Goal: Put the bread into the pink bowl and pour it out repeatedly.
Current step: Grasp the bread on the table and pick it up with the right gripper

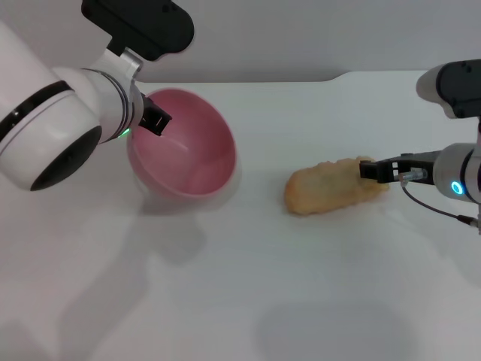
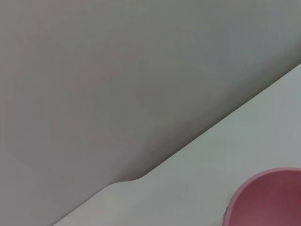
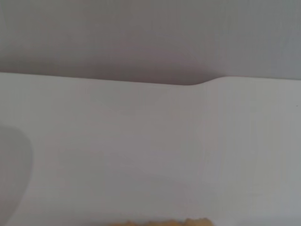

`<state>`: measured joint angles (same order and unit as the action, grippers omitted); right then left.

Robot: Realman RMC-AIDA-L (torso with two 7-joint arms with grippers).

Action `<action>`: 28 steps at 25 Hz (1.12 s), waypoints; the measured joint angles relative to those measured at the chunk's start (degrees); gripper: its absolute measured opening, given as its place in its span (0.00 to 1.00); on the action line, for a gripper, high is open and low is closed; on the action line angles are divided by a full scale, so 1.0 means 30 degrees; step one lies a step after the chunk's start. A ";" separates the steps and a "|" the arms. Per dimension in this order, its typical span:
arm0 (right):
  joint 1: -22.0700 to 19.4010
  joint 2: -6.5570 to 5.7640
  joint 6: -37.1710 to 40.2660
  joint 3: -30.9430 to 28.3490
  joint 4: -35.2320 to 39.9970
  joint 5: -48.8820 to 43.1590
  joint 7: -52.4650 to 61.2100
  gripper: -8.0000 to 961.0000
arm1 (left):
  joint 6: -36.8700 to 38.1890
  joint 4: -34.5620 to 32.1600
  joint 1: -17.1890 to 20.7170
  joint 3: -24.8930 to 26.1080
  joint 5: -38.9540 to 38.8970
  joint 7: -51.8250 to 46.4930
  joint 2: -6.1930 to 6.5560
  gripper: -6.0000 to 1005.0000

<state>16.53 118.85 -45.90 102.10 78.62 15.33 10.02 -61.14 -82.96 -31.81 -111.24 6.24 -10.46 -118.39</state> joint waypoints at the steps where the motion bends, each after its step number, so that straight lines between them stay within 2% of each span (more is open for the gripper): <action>1: 0.0145 0.0005 0.0032 -0.0023 -0.0276 0.0003 0.0001 0.74 | 0.0023 0.0054 -0.0006 0.0007 -0.0001 0.0001 0.0000 0.08; 14: 0.1770 0.0013 0.1288 -0.0320 -0.3549 0.0555 0.0001 0.72 | 0.0182 0.0754 -0.0330 0.0174 -0.0390 0.0042 -0.0001 0.08; 23: 0.2382 0.0003 0.1252 -0.0365 -0.4425 0.1088 -0.0604 0.70 | 0.0031 0.0758 -0.0533 0.0419 -0.0770 0.0164 0.0000 0.08; 28: 0.2204 -0.0025 0.1056 -0.0372 -0.4049 0.1489 -0.1564 0.53 | -0.0006 0.0757 -0.0634 0.0655 -0.1255 0.0384 0.0000 0.08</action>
<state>23.14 118.78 -42.73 100.98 66.48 19.80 5.33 -61.16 -80.68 -33.71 -109.27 2.48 -9.31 -118.39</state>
